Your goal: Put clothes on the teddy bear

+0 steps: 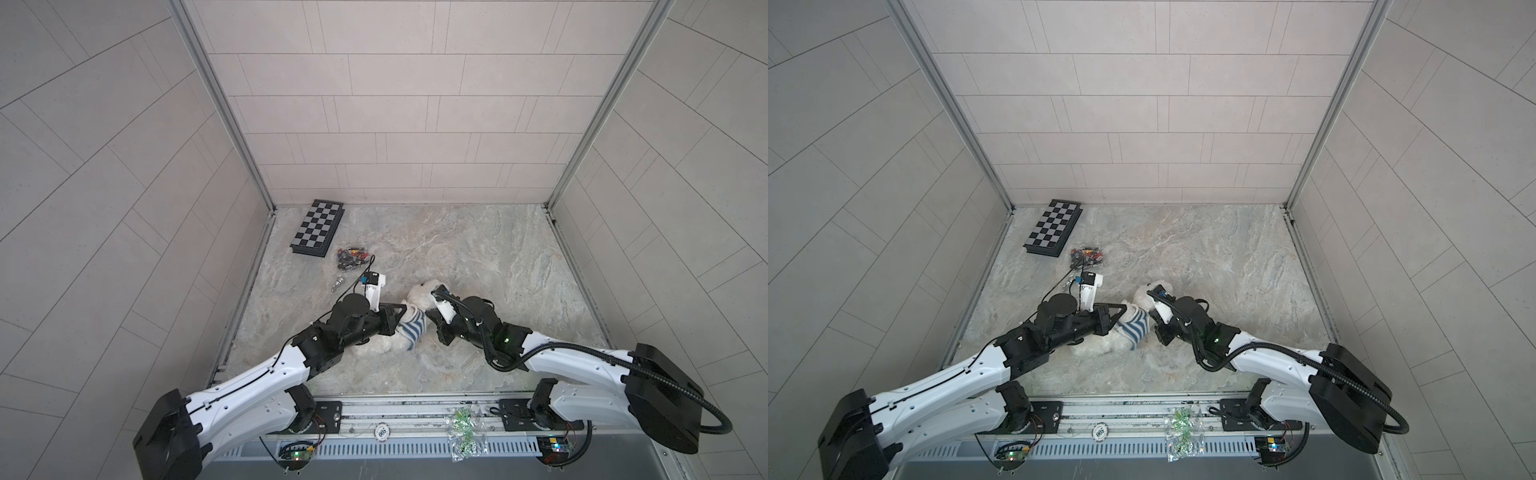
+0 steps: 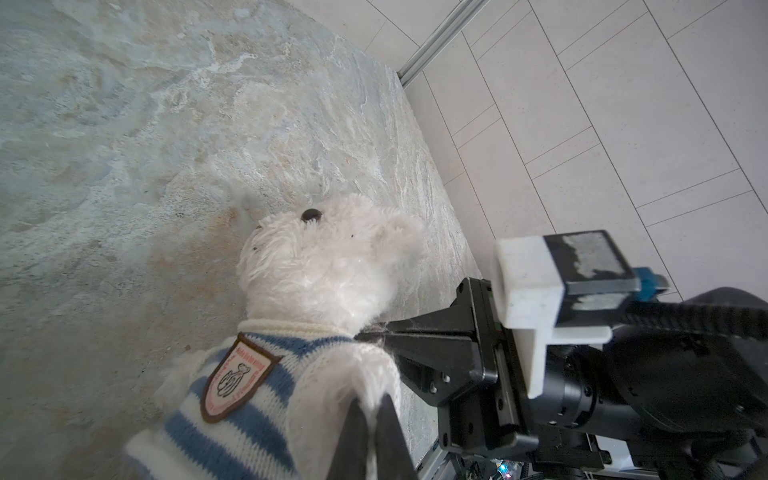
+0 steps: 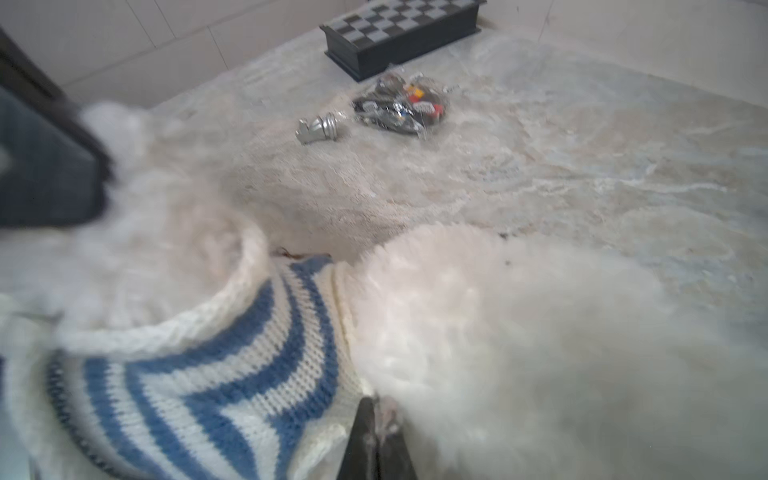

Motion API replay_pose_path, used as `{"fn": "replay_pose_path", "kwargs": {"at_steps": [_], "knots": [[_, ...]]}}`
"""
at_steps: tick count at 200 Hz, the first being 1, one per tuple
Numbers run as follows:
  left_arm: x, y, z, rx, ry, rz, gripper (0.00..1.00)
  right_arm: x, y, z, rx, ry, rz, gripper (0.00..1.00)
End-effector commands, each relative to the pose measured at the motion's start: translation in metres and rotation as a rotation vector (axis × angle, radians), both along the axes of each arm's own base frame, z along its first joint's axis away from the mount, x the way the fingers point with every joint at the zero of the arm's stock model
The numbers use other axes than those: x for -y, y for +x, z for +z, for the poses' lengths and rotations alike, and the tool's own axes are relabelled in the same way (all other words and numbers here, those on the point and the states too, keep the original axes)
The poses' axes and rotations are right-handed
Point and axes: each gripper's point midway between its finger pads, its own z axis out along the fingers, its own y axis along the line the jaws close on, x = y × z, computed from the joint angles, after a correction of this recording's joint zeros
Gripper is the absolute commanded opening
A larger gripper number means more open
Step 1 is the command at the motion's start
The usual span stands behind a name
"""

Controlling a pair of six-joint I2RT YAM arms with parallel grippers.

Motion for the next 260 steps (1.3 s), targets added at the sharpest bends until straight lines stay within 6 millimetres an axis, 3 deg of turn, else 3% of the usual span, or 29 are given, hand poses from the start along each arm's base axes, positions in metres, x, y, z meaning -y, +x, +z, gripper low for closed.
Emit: {"fn": "replay_pose_path", "kwargs": {"at_steps": [1, 37, 68, 108, 138, 198, 260], "knots": [[-0.003, 0.001, 0.026, 0.073, -0.059, 0.015, 0.0, 0.04, 0.002, -0.041, -0.077, -0.193, -0.116, 0.0], [-0.002, 0.001, 0.031, 0.08, -0.07, 0.008, 0.0, 0.037, -0.002, -0.033, -0.059, -0.19, -0.074, 0.0], [0.005, 0.001, 0.032, 0.067, -0.1, -0.007, 0.0, 0.019, -0.007, -0.004, -0.027, -0.099, 0.009, 0.0], [0.007, 0.002, 0.036, 0.059, -0.12, -0.001, 0.0, 0.001, -0.03, 0.051, 0.162, 0.021, 0.136, 0.27], [0.009, 0.003, 0.034, 0.047, -0.124, -0.002, 0.0, -0.008, -0.046, 0.074, 0.235, 0.054, 0.197, 0.36], [0.011, 0.01, 0.038, 0.032, -0.136, 0.028, 0.0, -0.056, -0.076, 0.08, 0.313, 0.045, 0.314, 0.37], [0.015, 0.016, 0.034, 0.003, -0.153, 0.053, 0.0, -0.074, -0.059, 0.077, 0.316, 0.078, 0.209, 0.39]]}}
